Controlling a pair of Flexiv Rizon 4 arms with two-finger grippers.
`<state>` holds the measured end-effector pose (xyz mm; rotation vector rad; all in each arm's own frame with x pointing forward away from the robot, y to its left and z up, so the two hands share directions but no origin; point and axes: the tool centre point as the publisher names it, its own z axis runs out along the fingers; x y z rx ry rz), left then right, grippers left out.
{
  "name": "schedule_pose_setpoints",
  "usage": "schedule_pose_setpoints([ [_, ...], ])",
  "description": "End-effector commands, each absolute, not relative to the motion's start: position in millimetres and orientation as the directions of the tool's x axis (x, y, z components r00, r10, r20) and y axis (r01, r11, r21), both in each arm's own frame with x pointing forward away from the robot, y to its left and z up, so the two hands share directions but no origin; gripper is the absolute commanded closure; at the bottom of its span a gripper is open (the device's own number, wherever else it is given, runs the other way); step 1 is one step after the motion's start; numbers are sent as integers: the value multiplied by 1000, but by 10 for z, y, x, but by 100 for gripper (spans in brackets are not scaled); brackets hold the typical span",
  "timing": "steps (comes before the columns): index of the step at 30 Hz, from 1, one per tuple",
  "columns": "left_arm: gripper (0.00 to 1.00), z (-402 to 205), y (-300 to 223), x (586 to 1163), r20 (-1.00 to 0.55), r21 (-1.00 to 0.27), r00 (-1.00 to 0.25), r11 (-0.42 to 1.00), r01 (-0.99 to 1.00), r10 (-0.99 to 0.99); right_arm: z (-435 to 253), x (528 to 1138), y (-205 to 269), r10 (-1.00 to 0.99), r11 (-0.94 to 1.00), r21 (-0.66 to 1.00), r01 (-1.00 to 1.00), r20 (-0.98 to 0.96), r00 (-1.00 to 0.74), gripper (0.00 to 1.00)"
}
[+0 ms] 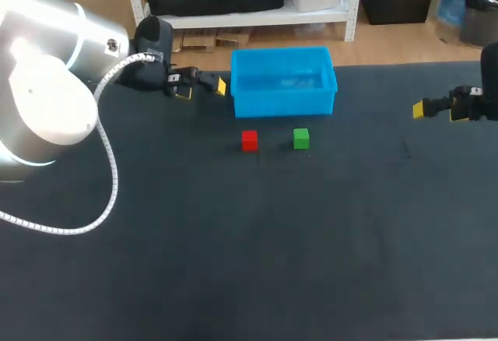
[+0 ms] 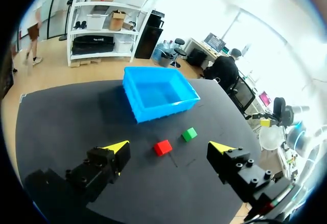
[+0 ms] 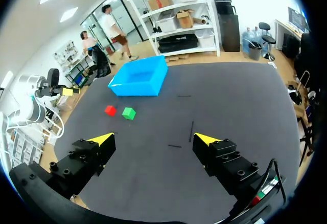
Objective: Use the left arm to pick the red cube and place it into the blue plastic box first, then use the right arm to grasp the green cube and put it into the same blue plastic box after the first action is fully finished.
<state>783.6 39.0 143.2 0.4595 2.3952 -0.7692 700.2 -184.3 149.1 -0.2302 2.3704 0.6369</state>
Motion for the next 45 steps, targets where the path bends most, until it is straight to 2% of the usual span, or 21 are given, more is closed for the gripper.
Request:
schedule_pose_setpoints([
  [1, 0, 1439, 379, 7843, -612, -415, -777, 778, 471, 144, 1493, 7003, -1849, 1, 865, 384, -322, -644, -765, 0],
  [5, 0, 1426, 330, 7860, -575, -416, -806, 799, 433, 138, 1493, 7003, -1849, 1, 865, 384, -322, -644, -765, 0],
  [7, 0, 1399, 221, 7881, -518, -352, -837, 847, 397, 177, 1493, 7003, -1849, 1, 865, 384, -322, -644, -765, 0],
  [13, 0, 1396, 26, 7939, -442, -382, -892, 880, 281, 93, 1493, 7003, -1849, 1, 865, 384, -322, -644, -765, 0],
  [14, 0, 1388, -8, 7946, -424, -332, -898, 902, 275, 117, 1493, 7003, -1849, 1, 865, 384, -322, -644, -765, 0],
  [25, 0, 1166, -176, 7933, -254, -234, -966, 968, 96, 34, 1493, 7003, -1849, 1, 865, 384, -322, -644, -765, 0],
  [45, 0, 825, -291, 7940, -146, -141, -989, 989, 45, 24, 1493, 7003, -1849, 1, 865, 384, -322, -644, -765, 0],
])
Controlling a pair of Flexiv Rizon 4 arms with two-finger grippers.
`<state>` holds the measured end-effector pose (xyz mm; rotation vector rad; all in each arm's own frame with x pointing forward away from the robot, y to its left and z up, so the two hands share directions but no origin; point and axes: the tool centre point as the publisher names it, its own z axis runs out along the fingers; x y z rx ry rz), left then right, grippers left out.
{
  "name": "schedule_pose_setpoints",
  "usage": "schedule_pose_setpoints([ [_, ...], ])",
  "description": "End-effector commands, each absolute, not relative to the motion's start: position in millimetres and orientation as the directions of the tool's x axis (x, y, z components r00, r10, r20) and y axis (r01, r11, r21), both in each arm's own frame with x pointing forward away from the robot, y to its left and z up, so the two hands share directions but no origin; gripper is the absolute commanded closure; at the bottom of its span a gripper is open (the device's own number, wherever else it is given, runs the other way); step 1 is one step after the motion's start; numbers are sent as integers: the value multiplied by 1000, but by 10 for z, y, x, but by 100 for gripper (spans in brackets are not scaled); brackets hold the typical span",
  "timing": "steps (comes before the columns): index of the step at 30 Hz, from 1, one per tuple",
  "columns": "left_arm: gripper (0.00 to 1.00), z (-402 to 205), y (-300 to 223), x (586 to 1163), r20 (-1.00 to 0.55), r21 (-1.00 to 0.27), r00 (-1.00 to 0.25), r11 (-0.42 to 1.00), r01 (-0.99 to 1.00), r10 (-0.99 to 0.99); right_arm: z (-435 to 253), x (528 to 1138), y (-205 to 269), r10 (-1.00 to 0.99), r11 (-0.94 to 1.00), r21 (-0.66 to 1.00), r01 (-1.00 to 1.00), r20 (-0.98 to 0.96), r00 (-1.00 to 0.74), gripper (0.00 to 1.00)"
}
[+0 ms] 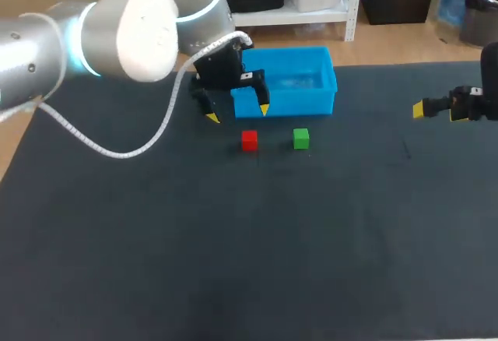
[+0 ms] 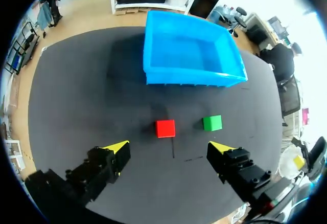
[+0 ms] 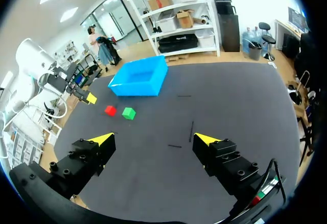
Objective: Use the left arm to pick the red cube and place it into the blue plastic box first, then use the right arm to grasp the green cube and put it into the same blue plastic box after the first action is fully finished.
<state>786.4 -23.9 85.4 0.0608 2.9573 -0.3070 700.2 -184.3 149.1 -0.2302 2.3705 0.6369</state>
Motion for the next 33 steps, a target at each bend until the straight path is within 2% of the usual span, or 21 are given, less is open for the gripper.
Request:
schedule_pose_setpoints([
  [1, 0, 811, -290, 7942, -148, -141, -989, 989, 45, 23, 1493, 7003, -1849, 1, 865, 384, -322, -644, -765, 0],
  [5, 0, 777, -286, 7948, -153, -177, -988, 984, 27, -1, 1493, 7003, -1849, 1, 865, 384, -322, -644, -765, 0],
  [33, 0, 463, -344, 8071, -134, -118, -990, 991, 56, 40, 1493, 7003, -1849, 1, 865, 384, -322, -644, -765, 0],
])
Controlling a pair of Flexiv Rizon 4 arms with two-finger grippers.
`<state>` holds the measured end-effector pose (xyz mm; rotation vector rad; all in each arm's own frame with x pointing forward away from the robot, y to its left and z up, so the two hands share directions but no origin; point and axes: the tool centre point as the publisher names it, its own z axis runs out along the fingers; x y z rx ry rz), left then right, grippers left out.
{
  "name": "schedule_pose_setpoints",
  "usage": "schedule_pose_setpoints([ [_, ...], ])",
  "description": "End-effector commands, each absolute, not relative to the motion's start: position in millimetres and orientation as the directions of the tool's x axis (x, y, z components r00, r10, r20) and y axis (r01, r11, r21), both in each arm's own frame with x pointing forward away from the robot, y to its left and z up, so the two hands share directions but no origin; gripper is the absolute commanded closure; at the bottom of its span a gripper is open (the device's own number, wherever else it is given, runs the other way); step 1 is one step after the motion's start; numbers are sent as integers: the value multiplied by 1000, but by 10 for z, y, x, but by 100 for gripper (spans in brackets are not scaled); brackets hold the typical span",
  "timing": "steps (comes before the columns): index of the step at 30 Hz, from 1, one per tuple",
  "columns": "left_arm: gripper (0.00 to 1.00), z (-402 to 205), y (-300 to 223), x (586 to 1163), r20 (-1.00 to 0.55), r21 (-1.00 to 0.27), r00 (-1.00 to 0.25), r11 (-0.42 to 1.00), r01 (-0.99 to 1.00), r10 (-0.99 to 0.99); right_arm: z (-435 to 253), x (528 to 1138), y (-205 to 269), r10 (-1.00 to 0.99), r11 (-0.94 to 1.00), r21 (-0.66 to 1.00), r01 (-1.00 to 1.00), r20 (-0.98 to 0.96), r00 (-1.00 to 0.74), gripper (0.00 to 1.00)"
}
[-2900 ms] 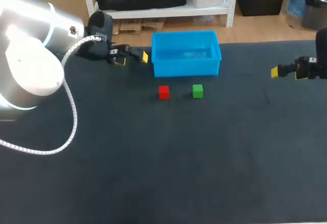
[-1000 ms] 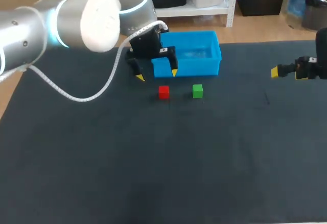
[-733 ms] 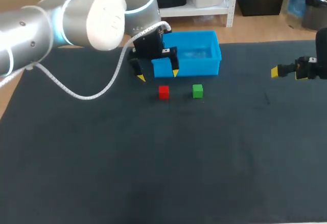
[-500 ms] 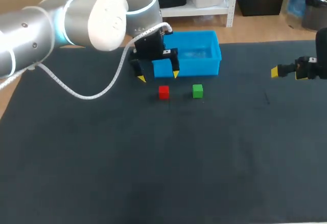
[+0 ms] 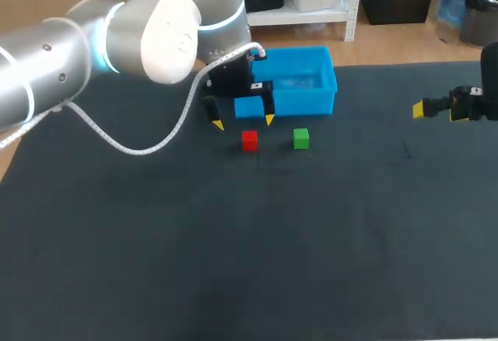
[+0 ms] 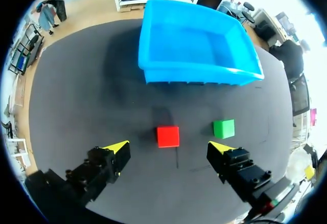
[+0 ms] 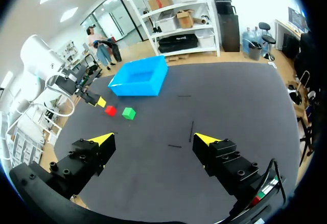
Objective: Use the left arm to pick the red cube and place it into the blue plastic box first, then use the right arm to grasp the green cube and put it into the same blue plastic box after the first action is fully finished.
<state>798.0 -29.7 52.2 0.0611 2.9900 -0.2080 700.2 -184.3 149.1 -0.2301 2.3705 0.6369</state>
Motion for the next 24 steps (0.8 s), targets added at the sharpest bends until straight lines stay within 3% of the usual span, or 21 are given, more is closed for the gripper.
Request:
schedule_pose_setpoints([
  [1, 0, 451, -347, 8075, -134, -123, -990, 991, 56, 40, 1493, 7003, -1849, 1, 865, 384, -322, -644, -765, 0],
  [24, 0, 58, -342, 8051, -103, -77, -993, 995, 59, 51, 1493, 7003, -1849, 1, 865, 384, -322, -644, -765, 0],
])
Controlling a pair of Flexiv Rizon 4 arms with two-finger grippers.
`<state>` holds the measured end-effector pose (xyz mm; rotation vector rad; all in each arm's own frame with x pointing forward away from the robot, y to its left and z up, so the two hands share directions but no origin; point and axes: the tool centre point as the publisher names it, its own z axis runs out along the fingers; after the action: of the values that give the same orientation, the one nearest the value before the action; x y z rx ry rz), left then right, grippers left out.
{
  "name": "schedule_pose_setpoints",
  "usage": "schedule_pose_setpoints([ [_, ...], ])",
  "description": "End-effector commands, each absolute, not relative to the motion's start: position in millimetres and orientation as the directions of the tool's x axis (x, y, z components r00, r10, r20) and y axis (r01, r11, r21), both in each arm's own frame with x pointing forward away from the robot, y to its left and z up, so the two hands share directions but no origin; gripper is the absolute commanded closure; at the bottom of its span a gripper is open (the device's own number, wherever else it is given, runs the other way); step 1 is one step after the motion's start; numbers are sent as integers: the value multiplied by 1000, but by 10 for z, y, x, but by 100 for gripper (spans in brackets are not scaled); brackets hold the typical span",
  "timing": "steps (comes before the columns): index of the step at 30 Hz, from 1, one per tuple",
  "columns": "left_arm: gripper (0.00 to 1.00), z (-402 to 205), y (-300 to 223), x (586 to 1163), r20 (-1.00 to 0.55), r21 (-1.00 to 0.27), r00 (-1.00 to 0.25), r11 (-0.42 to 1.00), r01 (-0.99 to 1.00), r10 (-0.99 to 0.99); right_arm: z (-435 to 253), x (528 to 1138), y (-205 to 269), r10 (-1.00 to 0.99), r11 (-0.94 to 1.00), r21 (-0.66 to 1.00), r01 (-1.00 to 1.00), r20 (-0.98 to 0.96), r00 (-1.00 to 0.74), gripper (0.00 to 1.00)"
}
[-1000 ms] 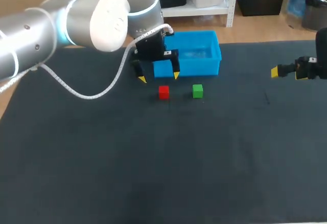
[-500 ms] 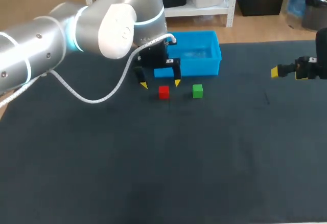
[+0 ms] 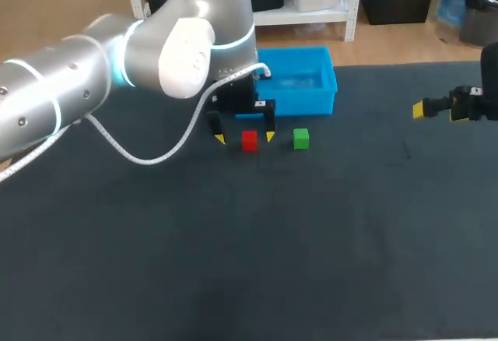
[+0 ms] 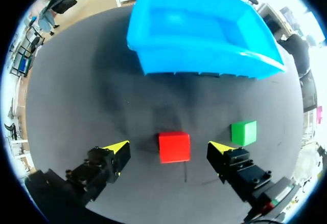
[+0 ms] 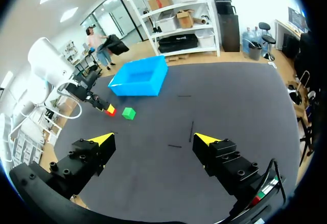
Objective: Use the left arm to pick the red cube and place it into the blue plastic box first, then use the right arm to grasp the green cube and put it into the same blue plastic box after the first action is fully finished.
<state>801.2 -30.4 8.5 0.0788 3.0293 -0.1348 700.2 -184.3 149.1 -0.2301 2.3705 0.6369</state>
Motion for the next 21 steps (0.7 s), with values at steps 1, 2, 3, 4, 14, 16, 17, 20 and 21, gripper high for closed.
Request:
schedule_pose_setpoints([
  [1, 0, 52, -346, 8049, -101, -76, -994, 995, 60, 52, 1493, 7003, -1849, 1, 865, 384, -322, -644, -765, 0],
  [2, 0, 50, -347, 8048, -100, -75, -994, 995, 60, 52, 1493, 7003, -1849, 1, 865, 384, -322, -644, -765, 0],
  [3, 0, 48, -348, 8048, -100, -74, -994, 996, 59, 51, 1493, 7003, -1849, 1, 865, 384, -322, -644, -765, 0],
  [4, 0, 48, -349, 8048, -101, -72, -994, 996, 58, 50, 1493, 7003, -1849, 1, 865, 384, -322, -644, -765, 0],
  [14, 0, 24, -372, 8061, -102, -56, -994, 997, 52, 46, 1493, 7003, -1849, 1, 865, 384, -322, -644, -765, 0],
  [16, 0, 23, -374, 8061, -103, -51, -994, 997, 50, 45, 1493, 7003, -1849, 1, 865, 384, -322, -644, -765, 0],
  [17, 0, 23, -375, 8061, -103, -49, -994, 998, 50, 45, 1493, 7003, -1849, 1, 865, 384, -322, -644, -765, 0],
  [20, 0, 17, -373, 8062, -102, -52, -994, 998, 40, 35, 1493, 7003, -1849, 1, 865, 384, -322, -644, -765, 0],
  [21, 0, 15, -372, 8063, -102, -51, -994, 998, 36, 31, 1493, 7003, -1849, 1, 865, 384, -322, -644, -765, 0],
])
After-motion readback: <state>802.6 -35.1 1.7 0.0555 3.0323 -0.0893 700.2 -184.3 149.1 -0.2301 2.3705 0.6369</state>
